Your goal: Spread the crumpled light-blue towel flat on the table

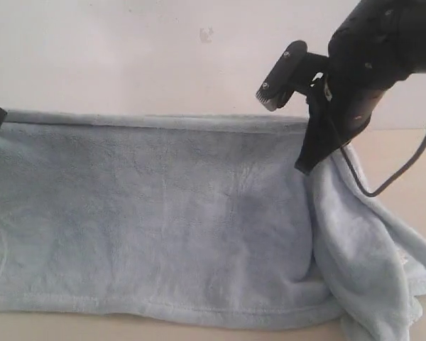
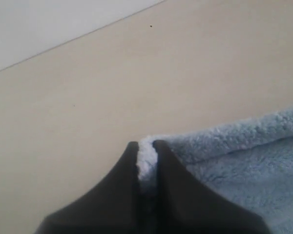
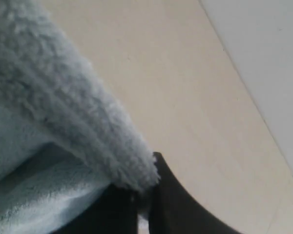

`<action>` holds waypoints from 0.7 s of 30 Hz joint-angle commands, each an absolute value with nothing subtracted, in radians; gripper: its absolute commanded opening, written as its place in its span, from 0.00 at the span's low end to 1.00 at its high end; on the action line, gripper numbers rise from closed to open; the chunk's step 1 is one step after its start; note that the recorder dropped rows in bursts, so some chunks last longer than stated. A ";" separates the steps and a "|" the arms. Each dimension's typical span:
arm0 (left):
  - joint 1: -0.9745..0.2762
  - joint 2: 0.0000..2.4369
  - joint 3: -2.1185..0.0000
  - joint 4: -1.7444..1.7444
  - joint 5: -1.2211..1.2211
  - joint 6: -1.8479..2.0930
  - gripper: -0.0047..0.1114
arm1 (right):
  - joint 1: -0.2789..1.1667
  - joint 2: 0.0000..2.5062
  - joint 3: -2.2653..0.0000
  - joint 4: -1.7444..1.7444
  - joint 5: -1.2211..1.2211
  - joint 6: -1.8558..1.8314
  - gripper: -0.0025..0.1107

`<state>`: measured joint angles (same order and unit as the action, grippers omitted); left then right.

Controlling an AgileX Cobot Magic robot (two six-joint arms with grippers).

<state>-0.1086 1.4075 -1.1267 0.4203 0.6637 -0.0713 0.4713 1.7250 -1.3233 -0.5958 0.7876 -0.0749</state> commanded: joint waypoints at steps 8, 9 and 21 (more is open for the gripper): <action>-0.104 1.632 -1.127 0.520 0.561 -0.172 0.07 | 0.388 1.826 -1.327 -0.832 0.711 0.323 0.50; -0.104 1.630 -1.127 0.520 0.561 -0.173 0.07 | 0.351 1.807 -1.327 -0.714 0.706 0.239 0.47; -0.104 1.630 -1.127 0.491 0.546 -0.193 0.07 | -0.160 1.757 -1.279 0.400 0.885 -0.528 0.54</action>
